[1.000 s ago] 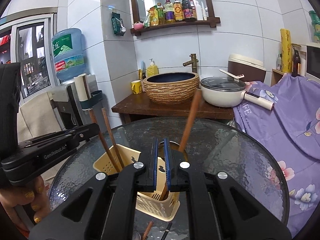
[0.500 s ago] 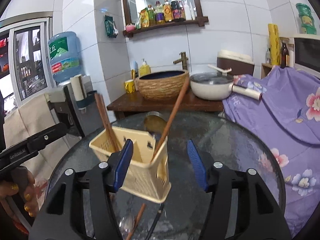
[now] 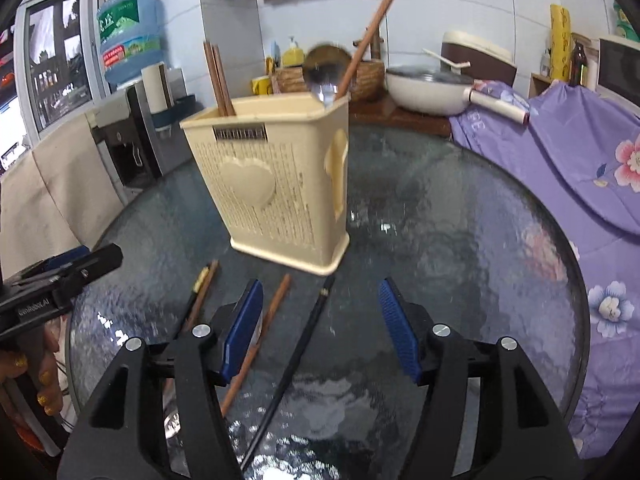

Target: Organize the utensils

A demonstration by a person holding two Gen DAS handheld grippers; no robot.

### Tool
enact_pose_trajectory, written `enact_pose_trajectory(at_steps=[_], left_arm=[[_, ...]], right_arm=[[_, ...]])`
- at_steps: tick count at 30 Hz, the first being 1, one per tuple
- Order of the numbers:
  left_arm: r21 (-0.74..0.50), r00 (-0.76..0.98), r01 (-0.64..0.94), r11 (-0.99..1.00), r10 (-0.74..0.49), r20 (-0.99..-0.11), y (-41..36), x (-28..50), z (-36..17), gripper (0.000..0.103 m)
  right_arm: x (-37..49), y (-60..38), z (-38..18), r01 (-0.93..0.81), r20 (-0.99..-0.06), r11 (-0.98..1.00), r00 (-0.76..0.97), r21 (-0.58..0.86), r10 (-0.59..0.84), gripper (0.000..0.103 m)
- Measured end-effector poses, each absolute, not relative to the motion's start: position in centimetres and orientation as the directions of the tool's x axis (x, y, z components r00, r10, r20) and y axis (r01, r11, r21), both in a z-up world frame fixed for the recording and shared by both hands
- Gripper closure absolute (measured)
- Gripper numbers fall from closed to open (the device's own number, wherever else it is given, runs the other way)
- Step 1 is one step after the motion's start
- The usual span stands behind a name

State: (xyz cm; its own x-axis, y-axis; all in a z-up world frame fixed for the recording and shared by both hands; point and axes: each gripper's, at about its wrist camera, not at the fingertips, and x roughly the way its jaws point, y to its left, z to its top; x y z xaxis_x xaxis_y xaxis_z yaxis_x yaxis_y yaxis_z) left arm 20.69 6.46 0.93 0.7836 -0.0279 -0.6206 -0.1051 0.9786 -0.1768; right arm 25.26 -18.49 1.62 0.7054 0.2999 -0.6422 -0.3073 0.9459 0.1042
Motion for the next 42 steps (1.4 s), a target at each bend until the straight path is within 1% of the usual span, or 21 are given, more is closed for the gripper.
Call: enact_pose_trajectory(at_steps=[5, 8, 12, 13, 17, 19, 21, 22, 23, 28, 35, 40, 42], left_arm=[[-0.159, 0.759, -0.128, 0.979, -0.006, -0.651, 7.0, 19.8, -0.5, 0.01], [-0.153, 0.738, -0.13, 0.98, -0.007, -0.674, 6.9, 19.5, -1.7, 0.013], [-0.164, 0.716, -0.102, 0.981, -0.042, -0.697, 6.2, 19.5, -2.6, 0.029], [-0.164, 0.711, -0.097, 0.982, -0.047, -0.702, 6.0, 19.5, -2.8, 0.034], [-0.172, 0.691, -0.062, 0.983, -0.082, -0.718, 4.9, 19.5, -3.5, 0.044], [-0.168, 0.682, -0.046, 0.985, -0.092, -0.726, 4.4, 19.5, -3.8, 0.051], [-0.167, 0.674, -0.036, 0.985, -0.1, -0.732, 4.0, 19.4, -4.0, 0.055], [-0.167, 0.671, -0.033, 0.985, -0.102, -0.734, 3.9, 19.5, -4.1, 0.057], [-0.166, 0.668, -0.03, 0.986, -0.104, -0.737, 3.7, 19.5, -4.2, 0.057], [-0.162, 0.659, -0.022, 0.987, -0.108, -0.745, 3.4, 19.6, -4.3, 0.061], [-0.152, 0.647, -0.001, 0.988, -0.116, -0.754, 2.7, 19.8, -4.6, 0.064], [-0.136, 0.637, -0.003, 0.991, -0.104, -0.764, 2.4, 20.0, -5.0, 0.073], [-0.13, 0.633, 0.0, 0.992, -0.1, -0.767, 2.3, 20.2, -5.2, 0.073]], right_arm=[[24.7, -18.6, -0.7, -0.29, -0.687, 0.951, 0.669, 0.107, 0.282, 0.042], [24.6, -18.5, -1.9, -0.285, -0.711, 0.953, 0.648, 0.108, 0.274, 0.042], [24.6, -18.0, -2.9, -0.292, -0.732, 0.951, 0.624, 0.105, 0.273, 0.043], [24.6, -17.9, -3.0, -0.294, -0.735, 0.95, 0.62, 0.107, 0.275, 0.045], [24.6, -17.0, -3.6, -0.308, -0.749, 0.945, 0.599, 0.111, 0.283, 0.053], [24.7, -16.5, -3.9, -0.311, -0.759, 0.945, 0.589, 0.104, 0.277, 0.055], [24.7, -16.1, -4.2, -0.31, -0.765, 0.945, 0.58, 0.108, 0.278, 0.057], [24.8, -15.9, -4.3, -0.309, -0.768, 0.945, 0.579, 0.105, 0.274, 0.059], [24.8, -15.8, -4.4, -0.306, -0.771, 0.947, 0.578, 0.1, 0.268, 0.061], [24.9, -15.4, -4.6, -0.299, -0.776, 0.951, 0.58, 0.082, 0.249, 0.067], [25.1, -15.3, -4.8, -0.294, -0.781, 0.953, 0.578, 0.074, 0.239, 0.07], [25.2, -15.2, -4.7, -0.297, -0.784, 0.953, 0.578, 0.058, 0.228, 0.072], [25.1, -15.2, -4.7, -0.297, -0.785, 0.953, 0.578, 0.052, 0.224, 0.074]])
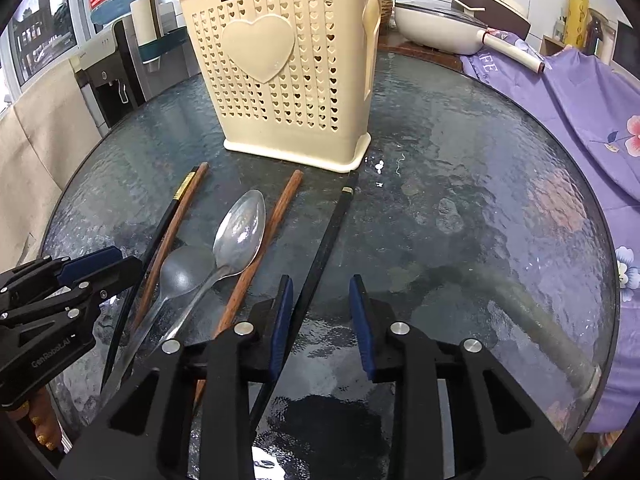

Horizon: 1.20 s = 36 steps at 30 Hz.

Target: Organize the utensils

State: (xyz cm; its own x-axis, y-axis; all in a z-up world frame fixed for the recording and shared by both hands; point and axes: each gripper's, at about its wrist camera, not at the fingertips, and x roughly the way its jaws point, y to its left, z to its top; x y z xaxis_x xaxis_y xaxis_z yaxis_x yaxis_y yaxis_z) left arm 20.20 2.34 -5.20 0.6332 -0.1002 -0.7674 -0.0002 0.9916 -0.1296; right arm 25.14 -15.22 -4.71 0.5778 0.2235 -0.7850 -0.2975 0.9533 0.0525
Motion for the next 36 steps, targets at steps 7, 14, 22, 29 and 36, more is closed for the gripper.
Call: enact_pose_trajectory(at_steps=[7, 14, 22, 29, 36], left_arm=[[-0.107, 0.634, -0.002, 0.994, -0.081, -0.769, 2.2, 20.5, -5.2, 0.078], [-0.111, 0.631, -0.008, 0.994, -0.081, -0.772, 2.7, 20.9, -5.1, 0.083], [-0.102, 0.626, -0.013, 0.995, -0.072, -0.777, 2.8, 21.8, -4.8, 0.08], [-0.083, 0.623, -0.019, 0.996, -0.054, -0.78, 2.9, 23.8, -5.0, 0.08], [-0.046, 0.607, -0.011, 0.999, -0.03, -0.794, 2.8, 26.6, -5.0, 0.08]], right_arm=[[25.2, -16.0, -4.7, -0.316, -0.794, 0.948, 0.565, 0.044, 0.225, 0.081], [25.0, -16.9, -4.8, -0.334, -0.8, 0.942, 0.555, 0.038, 0.229, 0.084], [26.2, -18.2, -4.8, -0.282, -0.8, 0.952, 0.541, 0.118, 0.259, 0.084], [28.6, -17.9, -4.6, -0.236, -0.807, 0.966, 0.547, 0.108, 0.224, 0.084], [31.4, -17.2, -4.7, -0.192, -0.816, 0.976, 0.545, 0.103, 0.193, 0.084]])
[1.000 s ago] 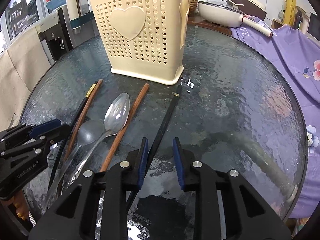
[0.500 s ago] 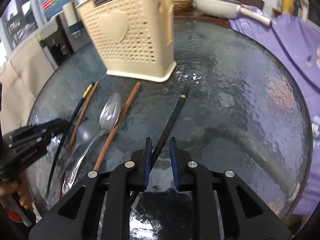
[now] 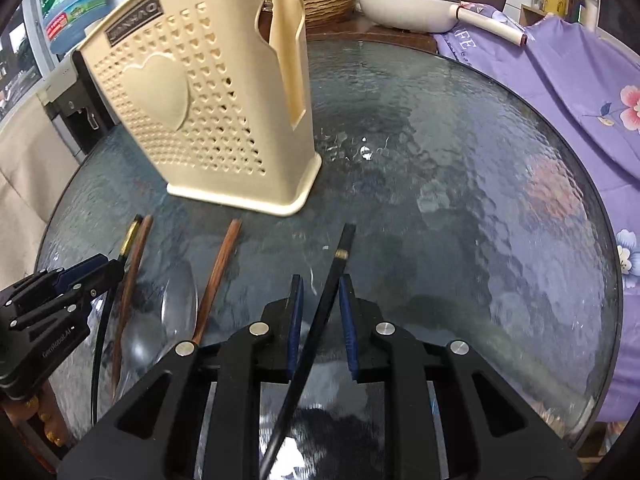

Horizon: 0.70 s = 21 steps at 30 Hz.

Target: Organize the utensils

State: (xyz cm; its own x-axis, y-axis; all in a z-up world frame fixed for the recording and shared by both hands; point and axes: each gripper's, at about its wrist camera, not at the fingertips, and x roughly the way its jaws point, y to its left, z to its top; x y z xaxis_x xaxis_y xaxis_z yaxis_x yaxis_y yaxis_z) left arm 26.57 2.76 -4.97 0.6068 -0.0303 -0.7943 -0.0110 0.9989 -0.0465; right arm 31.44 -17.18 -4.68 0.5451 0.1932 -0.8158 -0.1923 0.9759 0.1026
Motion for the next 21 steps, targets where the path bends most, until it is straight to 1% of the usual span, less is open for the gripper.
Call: enact_pose_trajectory(at_steps=[4, 8, 11, 13, 15, 21], left_arm=[[-0.031, 0.597, -0.003, 1.0, -0.023, -0.802, 2.5, 27.7, -4.9, 0.08], [-0.006, 0.599, 0.004, 1.0, -0.007, -0.801, 2.2, 27.9, -4.9, 0.081], [-0.001, 0.598, 0.001, 1.0, -0.001, -0.801, 2.3, 28.0, -4.9, 0.086], [-0.002, 0.597, -0.002, 1.0, 0.0, -0.802, 2.4, 28.2, -4.9, 0.093], [-0.006, 0.598, -0.006, 1.0, -0.002, -0.801, 2.4, 28.2, -4.9, 0.095], [0.002, 0.609, -0.018, 1.0, 0.012, -0.793, 2.1, 27.8, -5.0, 0.096]], right_arm=[[32.6, -16.9, -4.6, -0.186, -0.819, 0.978, 0.543, 0.097, 0.185, 0.084], [32.8, -16.6, -4.6, -0.187, -0.816, 0.979, 0.552, 0.081, 0.173, 0.09], [32.7, -16.5, -4.7, -0.193, -0.816, 0.978, 0.552, 0.077, 0.173, 0.093], [32.9, -16.3, -4.7, -0.199, -0.815, 0.978, 0.556, 0.06, 0.164, 0.093], [32.6, -15.9, -4.7, -0.204, -0.813, 0.978, 0.561, 0.048, 0.157, 0.094], [31.6, -15.7, -4.7, -0.211, -0.807, 0.976, 0.569, 0.046, 0.161, 0.095]])
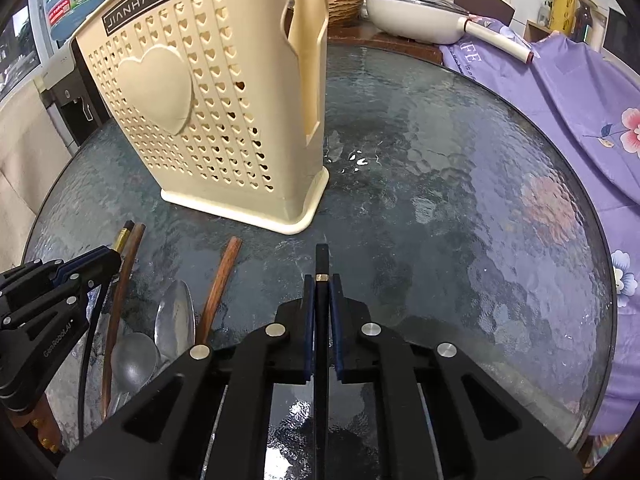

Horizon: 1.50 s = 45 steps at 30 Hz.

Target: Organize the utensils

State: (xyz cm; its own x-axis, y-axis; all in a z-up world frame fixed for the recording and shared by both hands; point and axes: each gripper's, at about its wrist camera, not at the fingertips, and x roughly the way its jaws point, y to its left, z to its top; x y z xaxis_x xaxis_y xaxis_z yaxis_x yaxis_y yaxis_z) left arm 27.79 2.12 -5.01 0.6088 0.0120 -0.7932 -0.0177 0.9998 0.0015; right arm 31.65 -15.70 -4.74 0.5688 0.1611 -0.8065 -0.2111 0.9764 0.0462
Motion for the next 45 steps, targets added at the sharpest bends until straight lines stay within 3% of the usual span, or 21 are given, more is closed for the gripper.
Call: enact_pose_trajectory(at_steps=[13, 20, 27, 37, 45], left_arm=[[-0.068, 0.625, -0.021, 0.997, -0.04, -0.779, 3.0, 27.5, -4.6, 0.096], [-0.143, 0.678, -0.013, 0.99, -0.097, -0.728, 4.0, 25.9, -2.2, 0.096], [-0.203, 0.741, 0.006, 0.979, -0.141, -0.657, 4.6, 23.6, 1.1, 0.096], [-0.234, 0.8, 0.083, 0.969, -0.205, -0.565, 4.8, 20.3, 5.3, 0.096], [-0.225, 0.833, 0.136, 0.965, -0.234, -0.502, 4.4, 17.8, 8.2, 0.096]], right_arm=[[30.9, -17.1, -4.0, -0.237, -0.773, 0.961, 0.581, 0.14, 0.256, 0.095], [29.8, -19.3, -1.9, -0.278, -0.696, 0.902, 0.575, 0.33, 0.431, 0.095], [27.7, -20.6, 1.7, -0.353, -0.588, 0.834, 0.593, 0.424, 0.549, 0.095], [23.4, -22.1, 7.1, -0.481, -0.467, 0.777, 0.622, 0.405, 0.628, 0.095], [20.9, -22.7, 10.3, -0.543, -0.421, 0.763, 0.636, 0.351, 0.647, 0.095]])
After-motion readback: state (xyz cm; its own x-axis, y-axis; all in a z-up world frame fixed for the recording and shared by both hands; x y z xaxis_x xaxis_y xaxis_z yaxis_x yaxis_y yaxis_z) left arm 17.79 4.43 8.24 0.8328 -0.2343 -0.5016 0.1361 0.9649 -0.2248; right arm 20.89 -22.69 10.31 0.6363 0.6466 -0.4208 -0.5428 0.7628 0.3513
